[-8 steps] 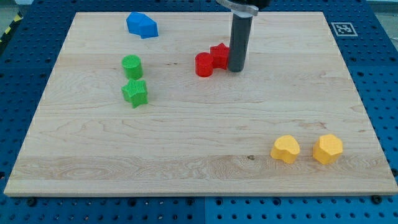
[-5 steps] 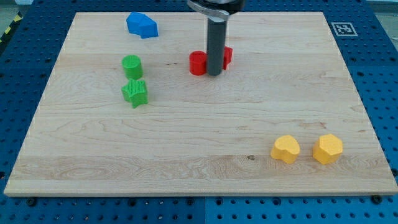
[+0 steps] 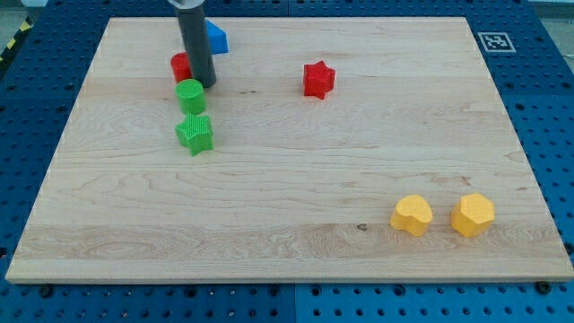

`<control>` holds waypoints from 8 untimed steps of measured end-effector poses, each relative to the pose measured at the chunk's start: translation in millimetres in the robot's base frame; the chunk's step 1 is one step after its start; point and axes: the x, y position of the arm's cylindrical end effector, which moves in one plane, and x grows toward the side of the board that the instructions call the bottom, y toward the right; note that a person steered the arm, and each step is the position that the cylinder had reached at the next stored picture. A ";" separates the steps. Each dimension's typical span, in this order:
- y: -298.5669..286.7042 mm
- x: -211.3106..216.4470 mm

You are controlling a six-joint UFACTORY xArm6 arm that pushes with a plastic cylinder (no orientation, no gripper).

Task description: Move the red circle to the top left of the green circle

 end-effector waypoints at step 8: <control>107.7 -148.1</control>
